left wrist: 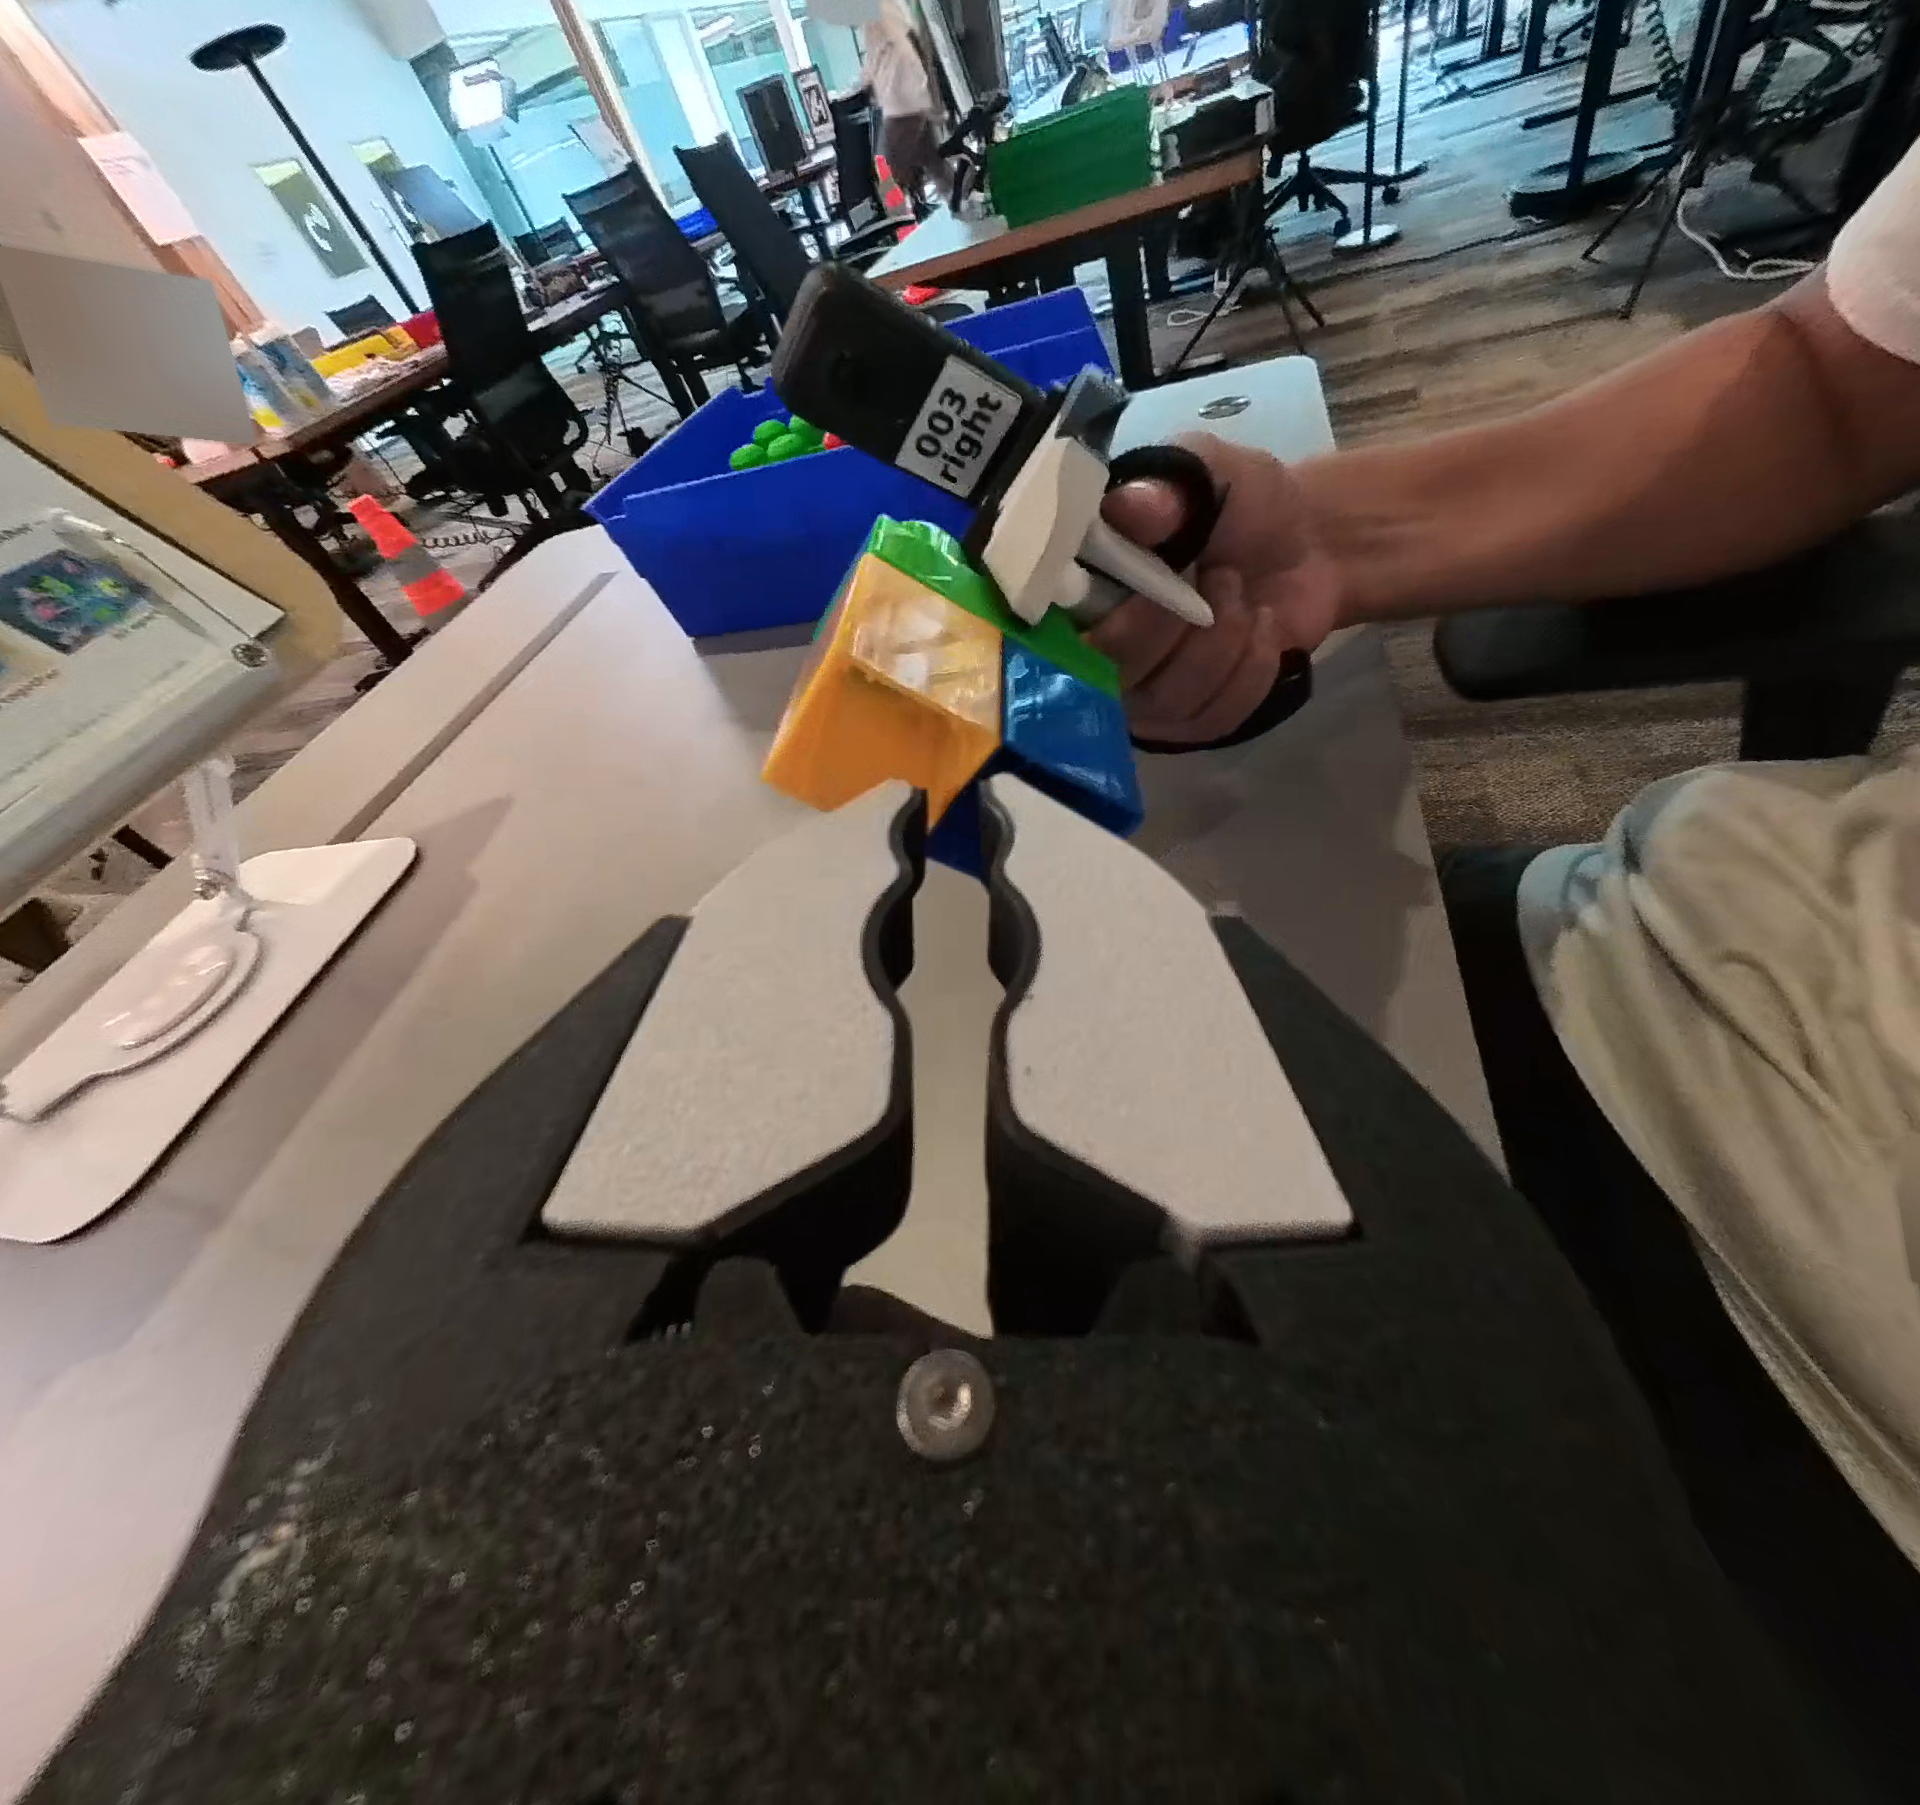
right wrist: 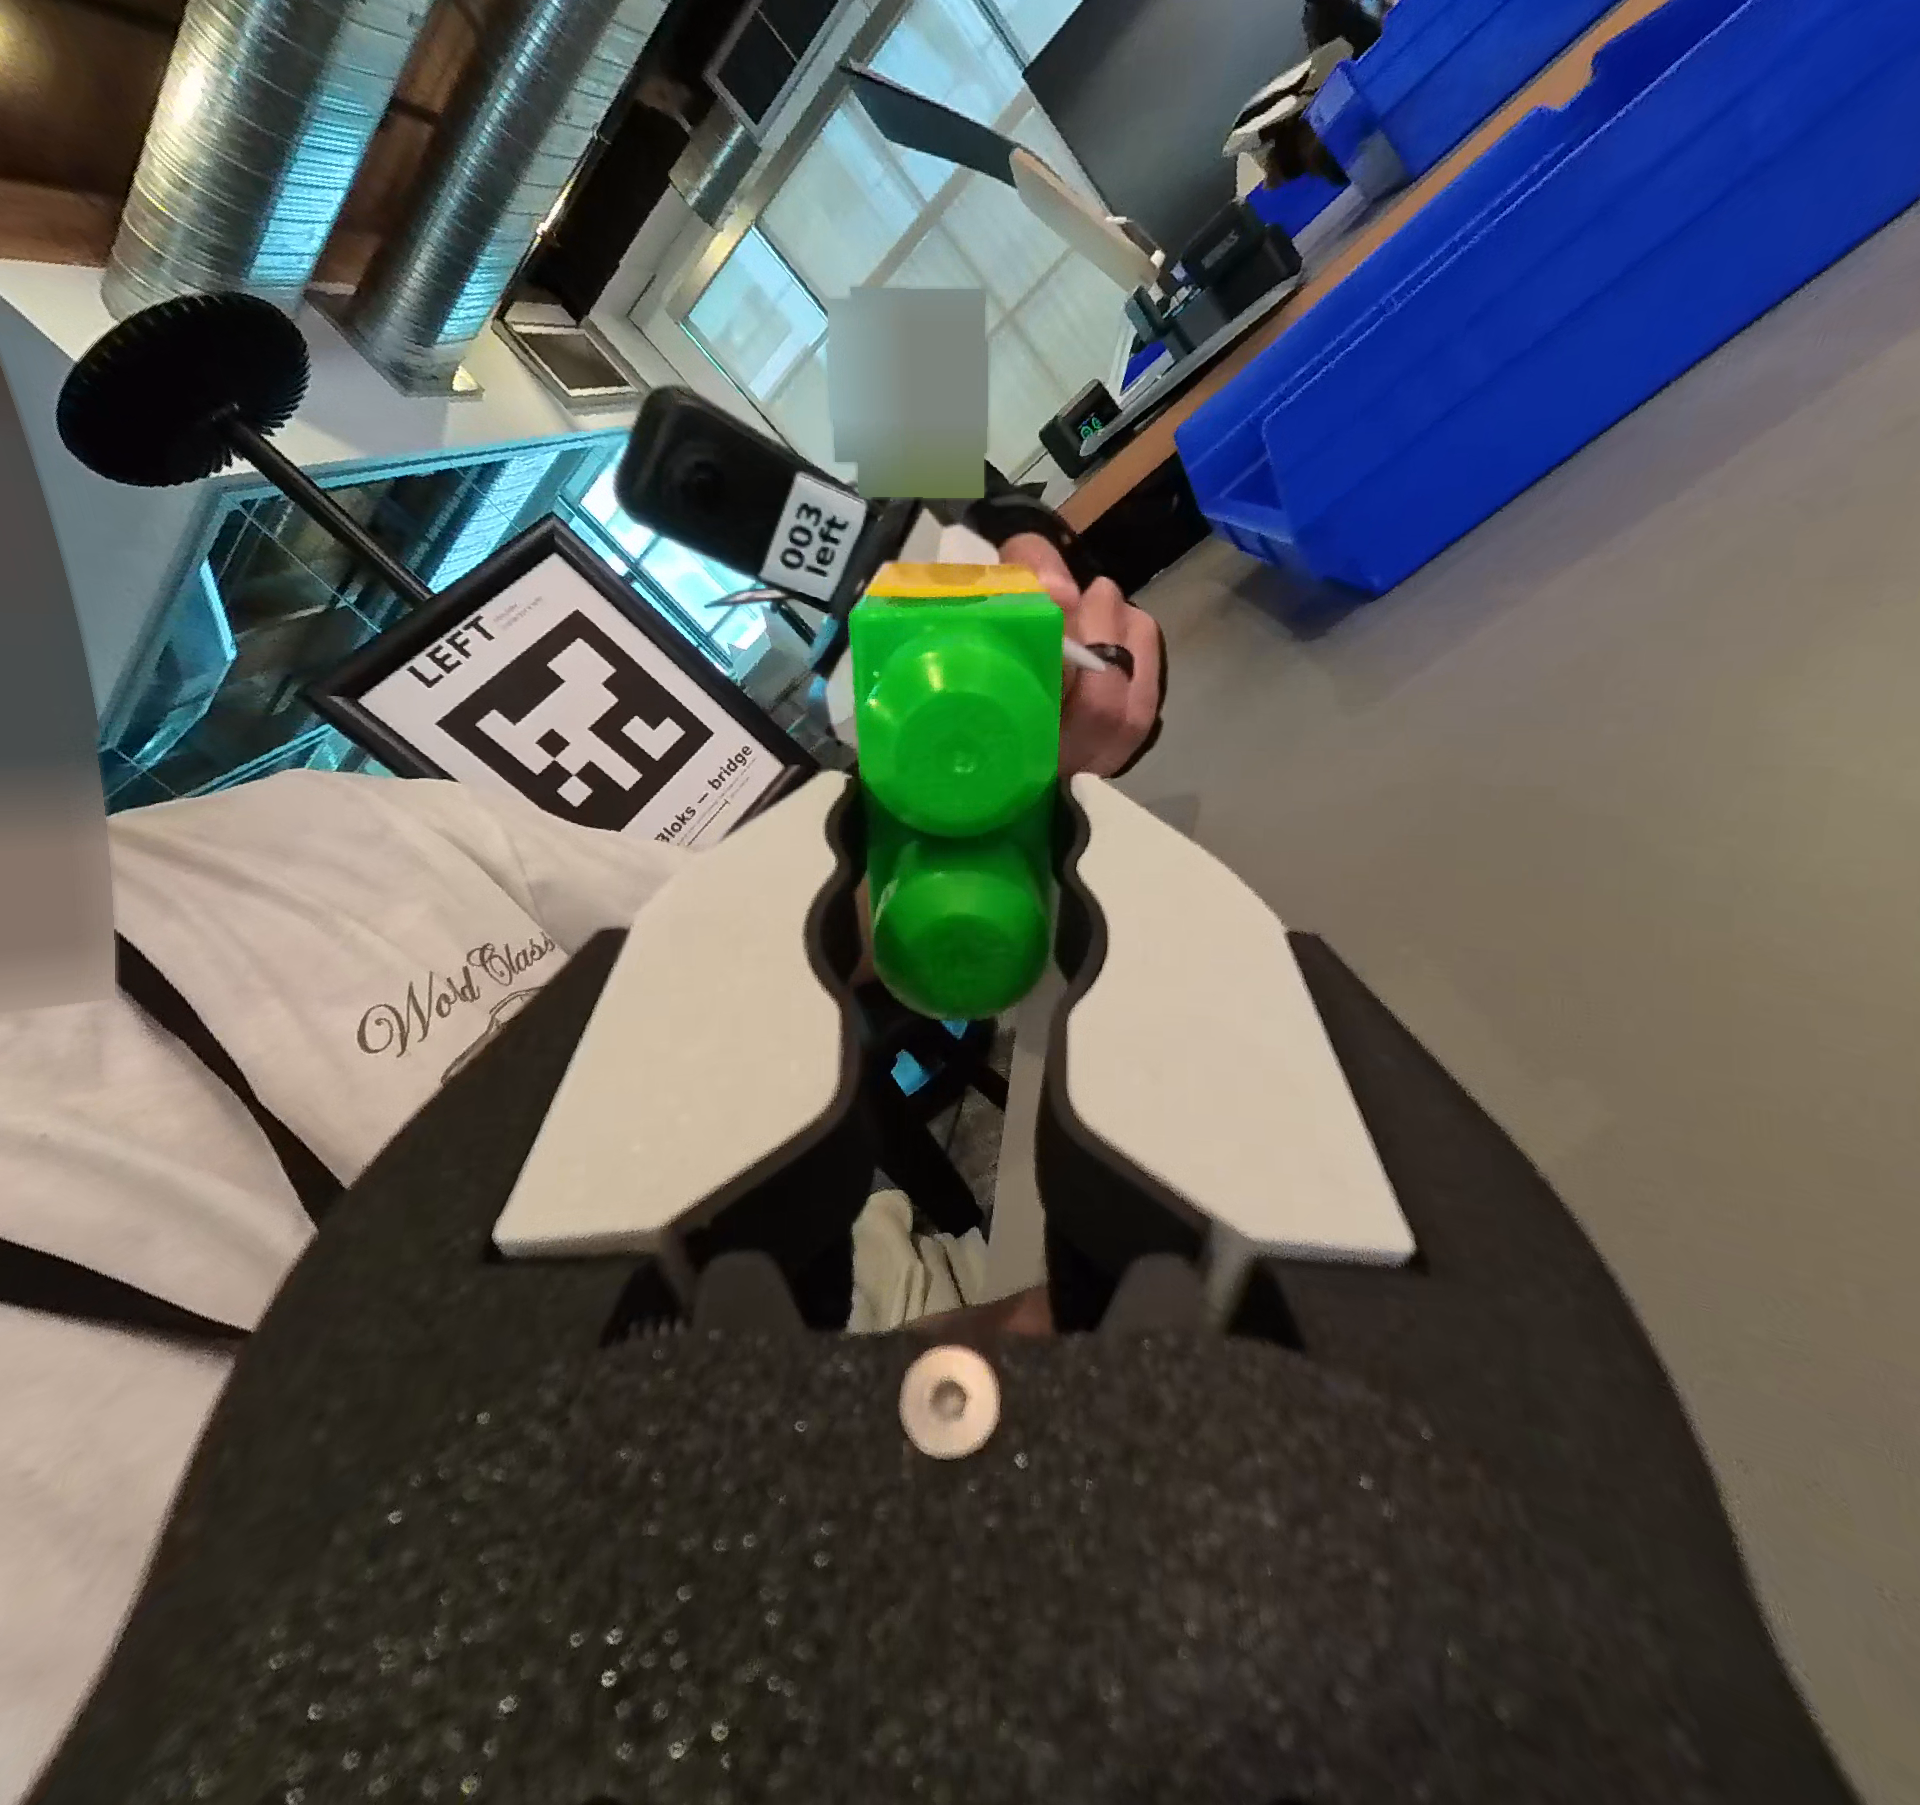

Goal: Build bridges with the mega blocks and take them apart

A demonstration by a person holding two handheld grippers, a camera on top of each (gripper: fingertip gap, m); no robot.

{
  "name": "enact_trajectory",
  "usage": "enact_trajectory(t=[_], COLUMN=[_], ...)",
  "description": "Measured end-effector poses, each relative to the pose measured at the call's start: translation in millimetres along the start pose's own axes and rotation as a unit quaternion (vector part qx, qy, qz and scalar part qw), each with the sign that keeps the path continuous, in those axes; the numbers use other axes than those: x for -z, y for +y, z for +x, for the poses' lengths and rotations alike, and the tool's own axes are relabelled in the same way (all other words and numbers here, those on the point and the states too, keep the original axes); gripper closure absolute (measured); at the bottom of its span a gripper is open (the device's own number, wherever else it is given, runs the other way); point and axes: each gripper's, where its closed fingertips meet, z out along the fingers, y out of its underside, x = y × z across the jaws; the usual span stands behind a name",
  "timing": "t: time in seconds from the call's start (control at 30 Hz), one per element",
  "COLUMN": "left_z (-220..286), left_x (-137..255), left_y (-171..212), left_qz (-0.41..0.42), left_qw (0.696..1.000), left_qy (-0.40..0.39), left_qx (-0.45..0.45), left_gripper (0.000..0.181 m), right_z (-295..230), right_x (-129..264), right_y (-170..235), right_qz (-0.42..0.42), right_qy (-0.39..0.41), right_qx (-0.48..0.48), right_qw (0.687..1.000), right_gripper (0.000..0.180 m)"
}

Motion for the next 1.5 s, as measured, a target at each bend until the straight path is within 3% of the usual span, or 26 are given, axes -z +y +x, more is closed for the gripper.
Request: enact_trajectory(t=[0.77, 0.9, 1.0, 1.07, 1.17, 1.33, 1.4, 1.5], left_z=[8, 7, 0, -15, -55, -104, -108, -109], left_x=[-11, -10, -8, -5, -1, 17, 21, 24], left_y=[18, 19, 27, 29, 39, 81, 91, 91], left_qz=[-0.025, -0.026, -0.035, -0.024, -0.030, -0.090, -0.109, -0.106], left_qw=[0.999, 0.999, 0.999, 0.998, 0.983, 0.898, 0.883, 0.879], left_qy=[0.031, 0.032, 0.016, -0.018, -0.129, -0.350, -0.381, -0.397], left_qx=[0.011, 0.022, 0.031, 0.055, 0.129, 0.249, 0.250, 0.241], left_gripper=[0.175, 0.173, 0.162, 0.156, 0.143, 0.112, 0.101, 0.100], right_z=[8, 8, 11, 16, 33, 57, 62, 68], right_x=[8, 7, 10, 15, 24, 47, 58, 70], right_y=[3, 5, 0, -5, -13, -31, -37, -42], right_qz=[-0.024, -0.027, -0.015, 0.000, 0.016, 0.048, 0.067, 0.079], right_qy=[0.045, 0.040, 0.044, 0.061, 0.137, 0.282, 0.312, 0.341], right_qx=[0.028, 0.027, 0.027, 0.032, 0.074, 0.160, 0.160, 0.155], right_qw=[0.998, 0.998, 0.999, 0.998, 0.988, 0.945, 0.934, 0.924], right_gripper=[0.146, 0.146, 0.146, 0.146, 0.146, 0.145, 0.146, 0.145])
